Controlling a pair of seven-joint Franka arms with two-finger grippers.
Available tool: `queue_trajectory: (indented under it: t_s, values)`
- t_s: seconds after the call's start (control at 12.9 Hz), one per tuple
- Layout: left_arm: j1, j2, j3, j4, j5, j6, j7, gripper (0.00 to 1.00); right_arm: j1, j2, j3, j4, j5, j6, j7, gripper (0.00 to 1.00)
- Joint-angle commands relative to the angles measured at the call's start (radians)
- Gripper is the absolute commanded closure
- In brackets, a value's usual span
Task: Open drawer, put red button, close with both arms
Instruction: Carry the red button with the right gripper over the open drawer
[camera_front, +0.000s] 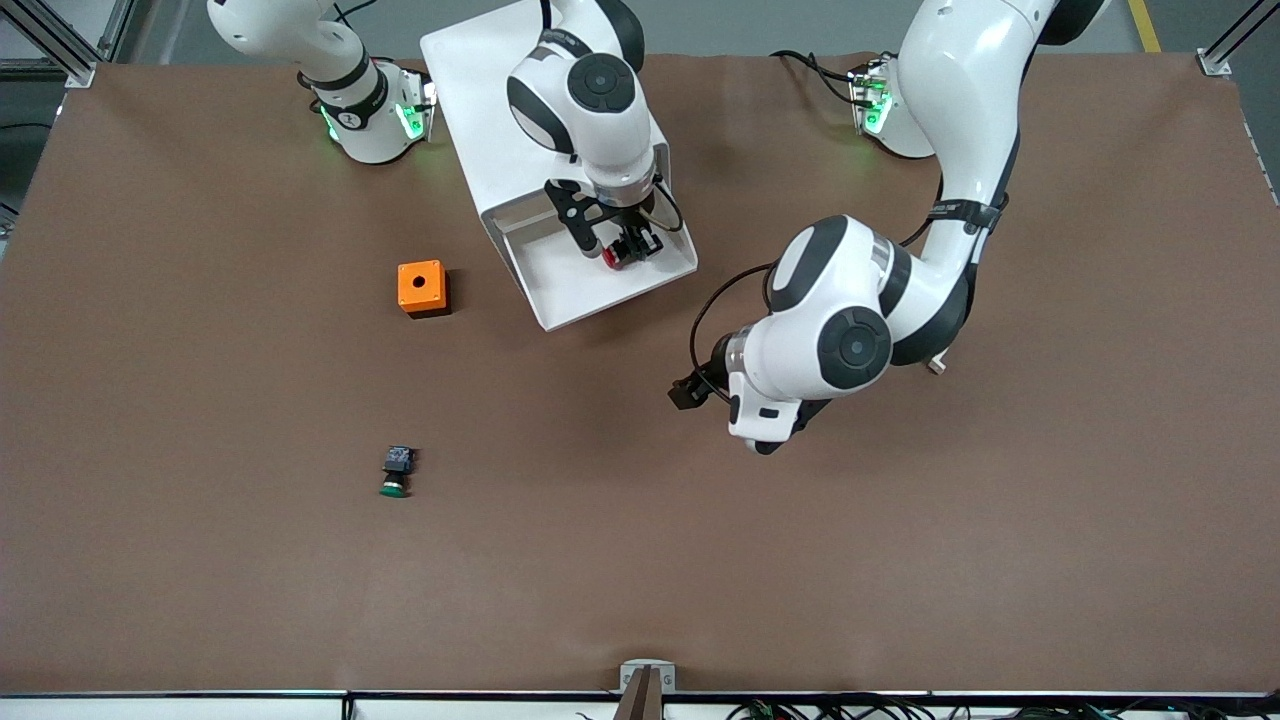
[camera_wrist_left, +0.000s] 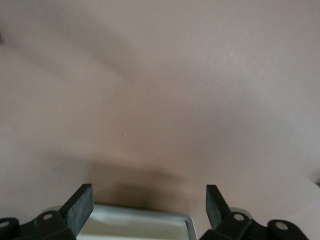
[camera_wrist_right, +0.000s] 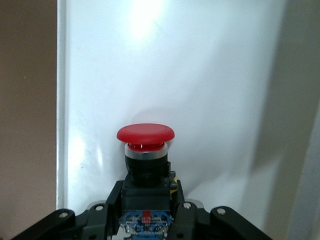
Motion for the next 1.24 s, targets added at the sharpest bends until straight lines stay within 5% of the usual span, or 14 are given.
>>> queue_trajectory:
  t_s: [0.0, 0.23, 0.31, 0.46, 1.16]
  values:
    - [-0.028, -0.037, 0.002, -0.069, 0.104, 0.080, 0.008, 0.01, 0.024, 0.026, -0.014, 0.028, 0.002, 0.004, 0.054, 1.00]
    - [-0.040, -0.047, -0.001, -0.115, 0.177, 0.189, 0.006, 0.00, 0.032, 0.027, -0.014, 0.041, 0.004, -0.007, 0.085, 0.99]
    - [-0.052, -0.044, -0.001, -0.121, 0.190, 0.211, 0.006, 0.00, 0.032, 0.027, -0.014, 0.044, 0.004, -0.008, 0.079, 0.87]
    - [-0.054, -0.044, -0.008, -0.122, 0.197, 0.216, 0.006, 0.00, 0.026, 0.026, -0.016, 0.048, 0.001, -0.010, 0.057, 0.00]
    - [-0.143, -0.046, -0.011, -0.175, 0.200, 0.242, 0.005, 0.00, -0.201, -0.002, -0.023, 0.302, -0.010, -0.500, -0.477, 0.00]
